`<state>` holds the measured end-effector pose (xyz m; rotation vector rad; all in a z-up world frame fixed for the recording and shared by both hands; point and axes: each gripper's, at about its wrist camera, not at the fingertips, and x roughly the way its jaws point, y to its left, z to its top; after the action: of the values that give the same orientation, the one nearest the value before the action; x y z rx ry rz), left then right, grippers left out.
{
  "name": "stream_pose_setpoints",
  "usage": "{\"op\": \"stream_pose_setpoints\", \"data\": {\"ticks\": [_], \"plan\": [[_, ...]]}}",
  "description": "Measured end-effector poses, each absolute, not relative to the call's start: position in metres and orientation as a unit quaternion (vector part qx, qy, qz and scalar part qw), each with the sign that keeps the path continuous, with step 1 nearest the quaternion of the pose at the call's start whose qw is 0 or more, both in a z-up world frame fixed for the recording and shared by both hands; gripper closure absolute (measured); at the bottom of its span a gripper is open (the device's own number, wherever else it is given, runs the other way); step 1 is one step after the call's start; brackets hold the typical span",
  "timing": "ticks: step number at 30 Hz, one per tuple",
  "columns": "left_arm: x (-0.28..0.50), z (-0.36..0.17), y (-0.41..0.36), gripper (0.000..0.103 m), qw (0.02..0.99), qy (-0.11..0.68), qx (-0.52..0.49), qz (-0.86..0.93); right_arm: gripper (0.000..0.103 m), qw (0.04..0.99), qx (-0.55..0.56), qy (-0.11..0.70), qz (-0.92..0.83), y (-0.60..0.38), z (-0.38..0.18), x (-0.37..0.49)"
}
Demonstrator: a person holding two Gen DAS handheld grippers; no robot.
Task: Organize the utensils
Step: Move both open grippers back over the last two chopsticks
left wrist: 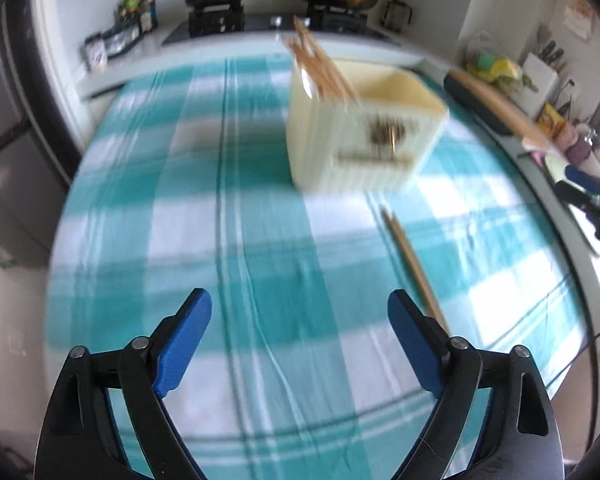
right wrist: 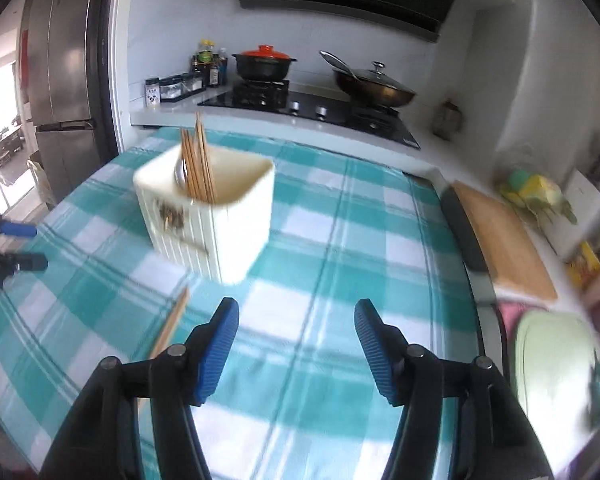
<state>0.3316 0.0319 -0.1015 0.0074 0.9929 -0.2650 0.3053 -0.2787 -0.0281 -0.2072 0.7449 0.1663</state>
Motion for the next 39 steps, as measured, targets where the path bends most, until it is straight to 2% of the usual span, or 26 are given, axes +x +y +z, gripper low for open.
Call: {"op": "stream_pose_setpoints", "data": {"ticks": [2, 5, 12, 21, 26, 39], "plan": [[0.315, -0.131, 0.023, 0.011, 0.867, 0.485, -0.002, -0.118, 0.033, 0.922, -0.087, 0.367, 0.083, -0.286, -0.047, 0.288], [0.303, -0.168, 0.009, 0.012, 0.863, 0.497, -0.002, -0.088, 0.032, 0.915, -0.077, 0.386, 0.087, -0.288, -0.082, 0.273], [0.299, -0.188, -0.007, 0.011, 0.891, 0.452, 0.011, -0.037, 0.032, 0.898, -0.049, 0.432, 0.063, -0.300, -0.172, 0.244], [0.308, -0.195, -0.008, 0.001, 0.891, 0.453, 0.001, -0.028, 0.030, 0.899, -0.014, 0.437, 0.028, -0.317, -0.170, 0.245], [0.308, -0.195, -0.008, 0.000, 0.891, 0.453, 0.000, -0.030, 0.027, 0.899, -0.013, 0.437, 0.024, -0.317, -0.175, 0.246], [0.307, -0.195, -0.007, 0.000, 0.891, 0.453, -0.001, -0.031, 0.027, 0.899, -0.014, 0.438, 0.024, -0.317, -0.177, 0.248]]}}
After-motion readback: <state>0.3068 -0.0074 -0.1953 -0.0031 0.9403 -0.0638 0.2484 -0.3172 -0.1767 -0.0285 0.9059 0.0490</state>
